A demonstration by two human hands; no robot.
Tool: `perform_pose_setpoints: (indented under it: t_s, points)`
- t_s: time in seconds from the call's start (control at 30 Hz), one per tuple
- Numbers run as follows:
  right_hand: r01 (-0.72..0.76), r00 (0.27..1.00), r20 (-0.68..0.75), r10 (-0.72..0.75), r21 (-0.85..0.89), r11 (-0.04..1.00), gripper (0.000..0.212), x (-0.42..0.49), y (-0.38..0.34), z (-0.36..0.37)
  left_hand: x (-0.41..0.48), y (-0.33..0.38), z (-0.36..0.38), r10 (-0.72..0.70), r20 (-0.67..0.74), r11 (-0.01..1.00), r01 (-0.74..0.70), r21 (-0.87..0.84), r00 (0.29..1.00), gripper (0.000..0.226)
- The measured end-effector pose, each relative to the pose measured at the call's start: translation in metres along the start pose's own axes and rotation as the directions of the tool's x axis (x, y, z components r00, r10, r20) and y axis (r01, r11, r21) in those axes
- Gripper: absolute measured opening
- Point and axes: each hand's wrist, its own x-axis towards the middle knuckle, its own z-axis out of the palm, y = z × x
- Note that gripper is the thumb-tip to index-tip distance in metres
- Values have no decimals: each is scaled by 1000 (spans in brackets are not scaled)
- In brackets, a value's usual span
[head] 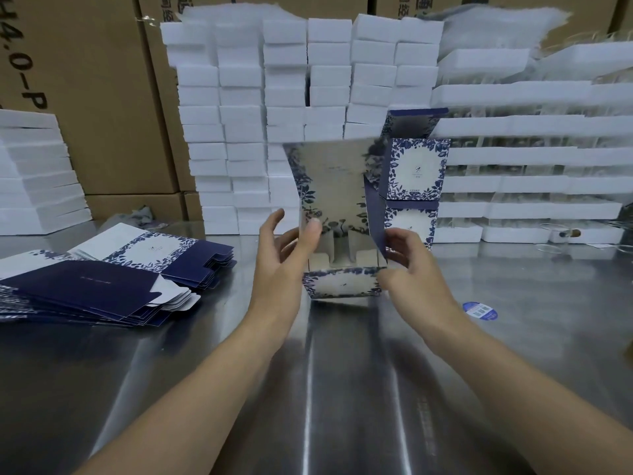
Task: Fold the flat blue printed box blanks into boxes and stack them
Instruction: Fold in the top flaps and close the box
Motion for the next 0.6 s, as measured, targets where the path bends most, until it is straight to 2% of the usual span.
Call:
perform_pose_setpoints:
  t_s: [0.1, 0.23, 0.3, 0.37, 0.4, 0.5, 0.53, 0.6]
  points:
    - [-21, 995, 91, 27, -60, 998, 72, -5, -2, 2, 1, -7, 1, 62, 2, 992, -62, 106, 998, 64]
    - [-31, 987, 154, 36, -31, 999, 70, -8, -6, 1, 0, -10, 2, 99, 30, 987, -102, 126, 995, 48]
    - [-89, 989, 119, 92, -31, 996, 73, -8, -11, -1, 0, -11, 2, 128, -20, 982, -124, 143, 992, 36]
    - [-179, 984, 10, 179, -31, 983, 72, -6, -14, -1, 2, -12, 3, 143, -106, 971, -119, 208, 984, 45]
    - [-223, 973, -55, 224, 30, 974, 61, -3, -16, -1, 3, -10, 2, 110, -175, 979, -76, 189, 978, 51]
    - [-287, 932, -119, 343, 336, 897, 30, -1, -25, -6, 12, -5, -6, -143, -334, 986, 104, -133, 932, 37]
    - [-292, 928, -112, 355, 374, 880, 26, -1, -27, -8, 13, -3, -8, -208, -336, 966, 139, -219, 919, 32]
    - [-281, 928, -125, 352, 384, 879, 21, -1, -26, -10, 15, -4, -9, -263, -330, 948, 179, -263, 907, 28]
